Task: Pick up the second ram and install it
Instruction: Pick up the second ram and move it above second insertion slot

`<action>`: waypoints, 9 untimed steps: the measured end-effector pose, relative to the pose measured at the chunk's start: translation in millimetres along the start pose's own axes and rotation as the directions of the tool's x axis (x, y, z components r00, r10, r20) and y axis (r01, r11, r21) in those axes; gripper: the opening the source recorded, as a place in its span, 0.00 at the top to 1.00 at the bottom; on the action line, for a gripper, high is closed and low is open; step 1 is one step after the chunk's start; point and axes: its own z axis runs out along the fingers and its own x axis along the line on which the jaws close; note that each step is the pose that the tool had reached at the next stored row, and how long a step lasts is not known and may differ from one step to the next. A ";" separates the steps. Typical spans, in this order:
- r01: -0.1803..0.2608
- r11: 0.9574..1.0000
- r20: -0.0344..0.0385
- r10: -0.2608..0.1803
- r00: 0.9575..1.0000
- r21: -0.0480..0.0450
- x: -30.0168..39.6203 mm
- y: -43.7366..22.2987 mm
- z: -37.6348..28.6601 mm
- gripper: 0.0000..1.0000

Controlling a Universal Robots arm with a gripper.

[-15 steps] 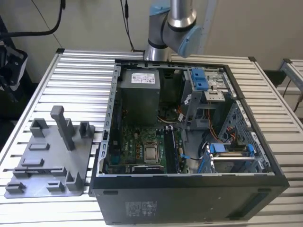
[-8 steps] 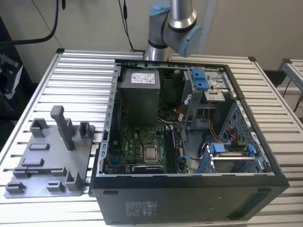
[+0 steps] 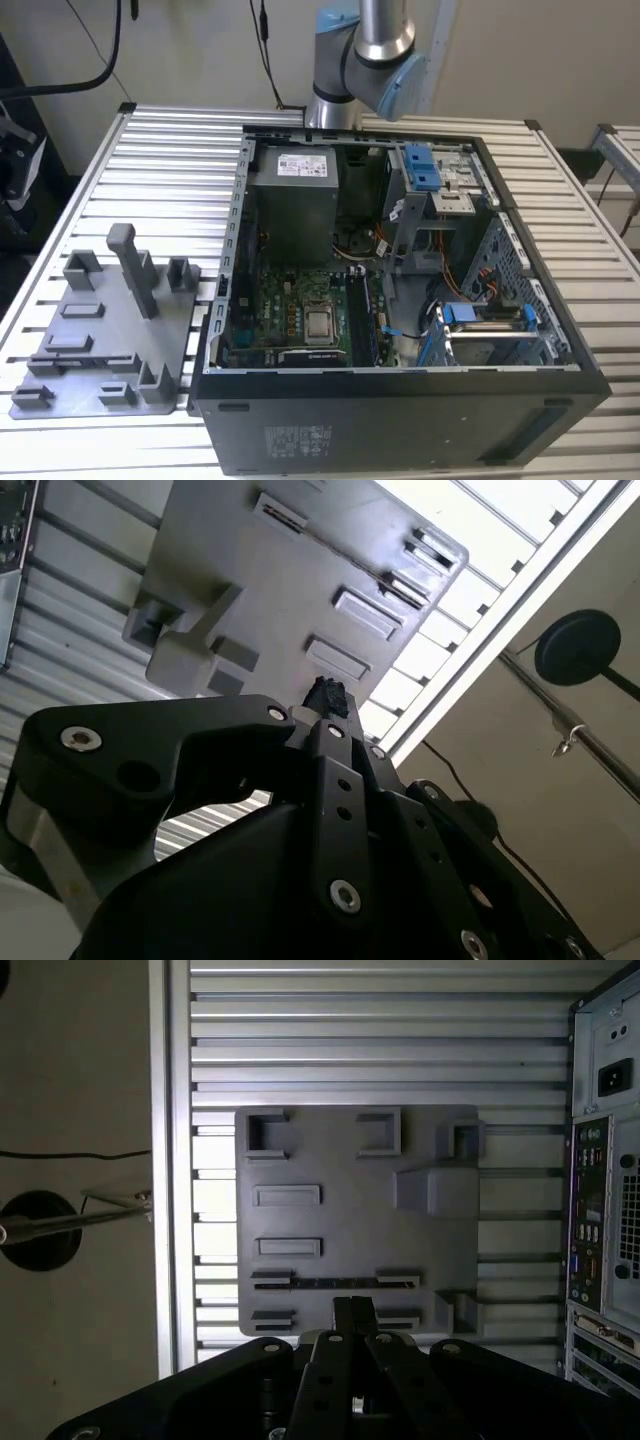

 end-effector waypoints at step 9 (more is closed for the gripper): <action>0.000 1.000 0.000 0.000 1.000 0.000 0.1 0.0 0.0 0.89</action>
